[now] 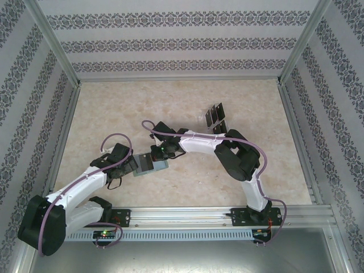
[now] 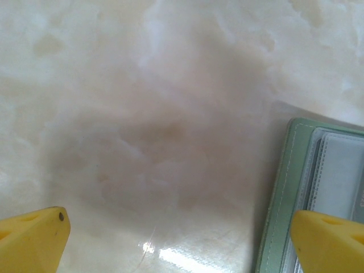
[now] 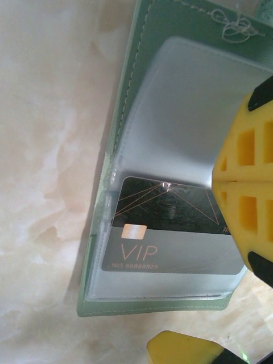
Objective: Put the credit cards into the card holder
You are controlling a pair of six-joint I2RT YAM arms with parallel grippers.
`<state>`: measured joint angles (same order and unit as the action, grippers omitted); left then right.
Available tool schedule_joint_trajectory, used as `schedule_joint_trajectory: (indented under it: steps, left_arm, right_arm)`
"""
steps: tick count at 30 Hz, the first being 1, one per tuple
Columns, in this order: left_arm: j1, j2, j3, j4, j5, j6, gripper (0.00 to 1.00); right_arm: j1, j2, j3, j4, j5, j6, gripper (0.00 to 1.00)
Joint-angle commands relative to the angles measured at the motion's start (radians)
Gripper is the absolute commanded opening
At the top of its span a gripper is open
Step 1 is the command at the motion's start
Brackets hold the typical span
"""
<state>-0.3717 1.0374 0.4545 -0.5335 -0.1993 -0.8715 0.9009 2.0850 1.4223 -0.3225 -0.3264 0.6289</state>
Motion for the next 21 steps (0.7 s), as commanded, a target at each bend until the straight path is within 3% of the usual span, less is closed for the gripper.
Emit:
schedule_joint_trajectory:
  steps: [1,21]
  left_arm:
    - [0.000,0.007,-0.007,0.018,-0.012,0.000,1.00]
    - [-0.002,0.007,-0.020,0.028,-0.006,-0.006,1.00]
  right_arm:
    - [0.007,0.025,0.028,-0.021,-0.003,-0.015,0.00]
    - [0.052,0.089,0.102,-0.028,-0.031,-0.004,0.00]
